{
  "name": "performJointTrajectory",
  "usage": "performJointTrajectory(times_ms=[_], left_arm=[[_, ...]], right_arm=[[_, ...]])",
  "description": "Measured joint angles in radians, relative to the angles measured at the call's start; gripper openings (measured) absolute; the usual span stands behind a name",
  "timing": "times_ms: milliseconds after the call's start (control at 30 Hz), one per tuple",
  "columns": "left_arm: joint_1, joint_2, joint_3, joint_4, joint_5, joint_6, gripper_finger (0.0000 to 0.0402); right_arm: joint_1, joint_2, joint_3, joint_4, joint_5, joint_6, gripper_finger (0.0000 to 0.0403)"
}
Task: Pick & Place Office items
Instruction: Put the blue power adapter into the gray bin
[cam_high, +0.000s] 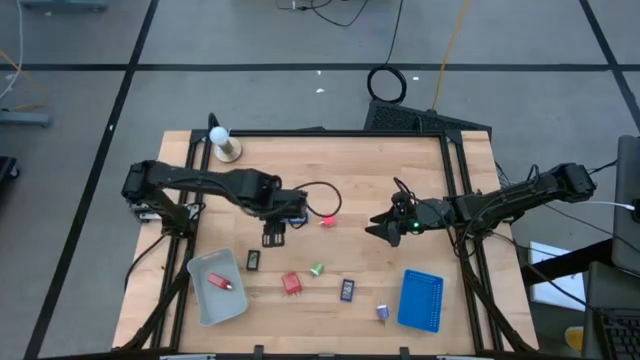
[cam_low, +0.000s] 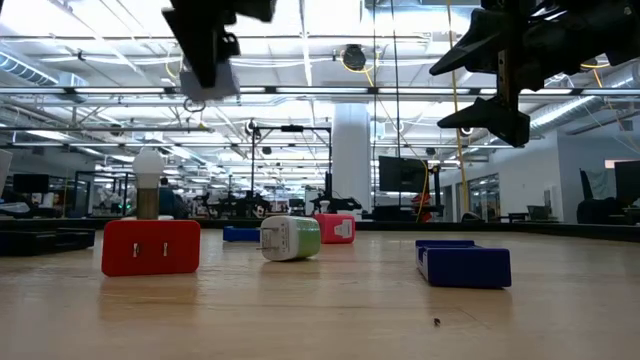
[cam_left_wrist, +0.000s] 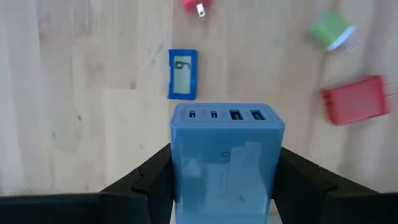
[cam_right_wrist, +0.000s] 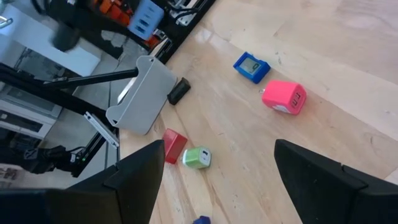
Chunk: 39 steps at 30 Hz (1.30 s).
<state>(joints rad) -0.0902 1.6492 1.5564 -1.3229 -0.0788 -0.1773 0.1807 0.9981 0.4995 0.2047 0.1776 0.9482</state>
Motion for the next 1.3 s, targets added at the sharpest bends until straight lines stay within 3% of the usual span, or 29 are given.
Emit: performJointTrajectory(times_ms=[533,967,1300], left_arm=[[-0.215,-0.216,-0.100,-0.082,-0.056,-0.599,0.0209],[-0.483,-0.400,-0.377,0.008,-0.059,-1.239,0.0209],[-0.609,-0.505,-0.586,0.133,-0.054,-1.491,0.0209]], right_arm=[[0.005,0.000,0.000,0.000,-0.026,-0.017,0.0293],[0.005,0.000,0.000,0.001,-0.052,0.001,0.0293],[0.005,0.000,0.000,0.001,-0.052,0.008,0.0293]])
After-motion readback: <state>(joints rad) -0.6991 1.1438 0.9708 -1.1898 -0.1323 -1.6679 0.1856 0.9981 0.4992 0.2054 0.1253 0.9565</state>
